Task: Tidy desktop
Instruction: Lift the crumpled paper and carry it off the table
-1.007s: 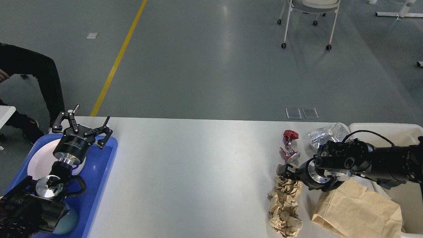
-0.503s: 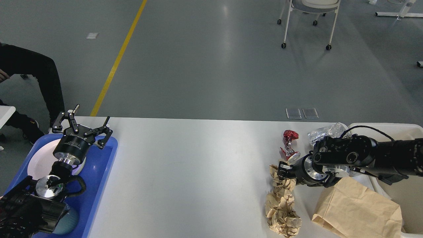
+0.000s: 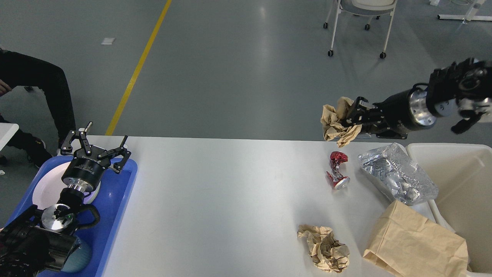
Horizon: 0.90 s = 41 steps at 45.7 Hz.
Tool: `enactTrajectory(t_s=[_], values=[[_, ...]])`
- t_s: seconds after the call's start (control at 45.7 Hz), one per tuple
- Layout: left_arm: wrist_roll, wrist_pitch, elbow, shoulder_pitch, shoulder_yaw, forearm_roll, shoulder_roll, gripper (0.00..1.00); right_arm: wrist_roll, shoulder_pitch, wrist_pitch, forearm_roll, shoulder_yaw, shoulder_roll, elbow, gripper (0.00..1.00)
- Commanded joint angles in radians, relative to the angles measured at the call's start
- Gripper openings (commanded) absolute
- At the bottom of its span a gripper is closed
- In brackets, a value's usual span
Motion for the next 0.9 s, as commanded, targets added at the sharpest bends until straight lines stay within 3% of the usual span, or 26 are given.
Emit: enactTrajectory(t_s=[0.0, 0.131, 0.241, 0.481, 0.766, 0.788, 0.875], values=[[0.0, 0.0, 0.0, 0.0, 0.0, 0.0, 0.0, 0.96, -0.002, 0.123, 0.118, 0.002, 0.08, -0.112, -0.009, 0.0], [0.0, 0.0, 0.0, 0.0, 0.0, 0.0, 0.0, 0.96, -0.002, 0.176, 0.141, 0.0, 0.095, -0.165, -0.018, 0.0], [0.0, 0.0, 0.0, 0.0, 0.0, 0.0, 0.0, 0.96, -0.002, 0.119, 0.108, -0.003, 0.055, -0.169, -0.113, 0.0], [0.0, 0.0, 0.0, 0.0, 0.0, 0.0, 0.0, 0.96, -0.002, -0.3, -0.217, 0.003, 0.008, -0.157, -0.449, 0.0], [0.0, 0.0, 0.0, 0.0, 0.0, 0.0, 0.0, 0.96, 0.0, -0.689, -0.38, 0.003, 0.017, -0.047, -0.742, 0.0], [0.0, 0.0, 0.0, 0.0, 0.0, 0.0, 0.0, 0.96, 0.0, -0.714, -0.385, 0.003, 0.015, -0.039, -0.757, 0.05], [0.0, 0.0, 0.0, 0.0, 0.001, 0.0, 0.0, 0.96, 0.003, -0.8, -0.415, 0.003, 0.017, 0.004, -0.831, 0.8]])
